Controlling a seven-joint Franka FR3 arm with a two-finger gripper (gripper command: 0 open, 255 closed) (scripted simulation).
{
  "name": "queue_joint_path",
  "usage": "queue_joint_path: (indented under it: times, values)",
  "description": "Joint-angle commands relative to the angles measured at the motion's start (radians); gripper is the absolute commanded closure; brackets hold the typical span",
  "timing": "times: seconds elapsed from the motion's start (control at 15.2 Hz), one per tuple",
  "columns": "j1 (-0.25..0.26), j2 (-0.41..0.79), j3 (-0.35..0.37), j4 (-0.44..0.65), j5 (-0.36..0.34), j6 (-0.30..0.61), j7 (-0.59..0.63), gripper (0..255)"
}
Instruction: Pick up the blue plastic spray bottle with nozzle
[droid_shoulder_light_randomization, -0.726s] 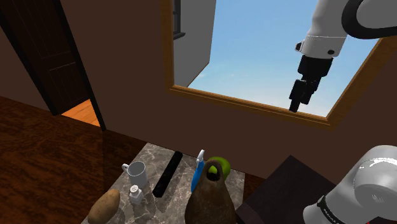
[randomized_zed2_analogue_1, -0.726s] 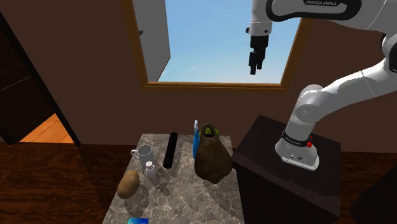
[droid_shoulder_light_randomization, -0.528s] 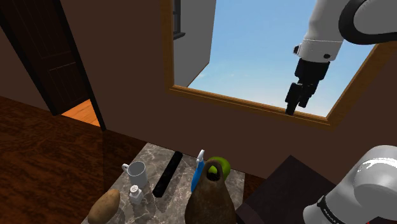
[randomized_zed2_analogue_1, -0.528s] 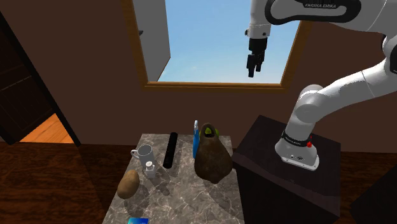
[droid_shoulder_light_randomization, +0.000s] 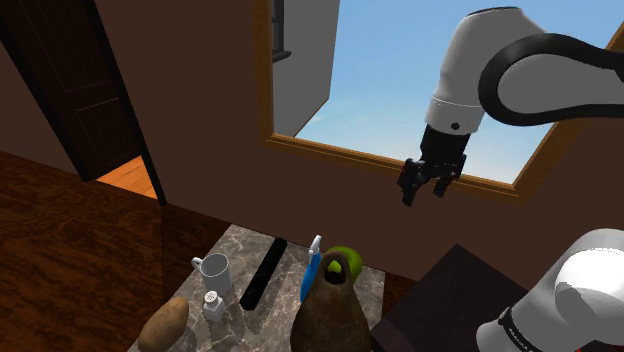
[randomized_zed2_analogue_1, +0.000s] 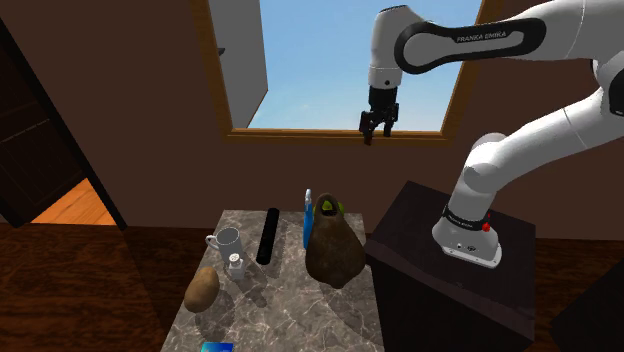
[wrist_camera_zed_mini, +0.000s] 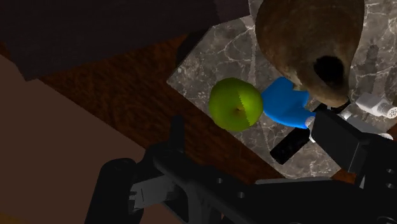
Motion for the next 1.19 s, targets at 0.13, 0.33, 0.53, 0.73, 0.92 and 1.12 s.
queue_joint_path:
  times: [0.13,0.33,0.53,0.73,0.92,1.12]
  values:
    - [-0.017,0.078,0.108,-0.023,0.056,0.143,0.162,0]
    - [-0.04,0.162,0.188,-0.015,0.077,0.249,0.282,0]
    - [-0.074,0.262,0.27,0.01,0.076,0.353,0.408,0]
    - [-0.119,0.378,0.353,0.048,0.042,0.454,0.546,0]
    - [-0.173,0.51,0.434,0.1,-0.035,0.546,0.706,0]
    - [-0.225,0.661,0.502,0.166,-0.17,0.622,0.898,0]
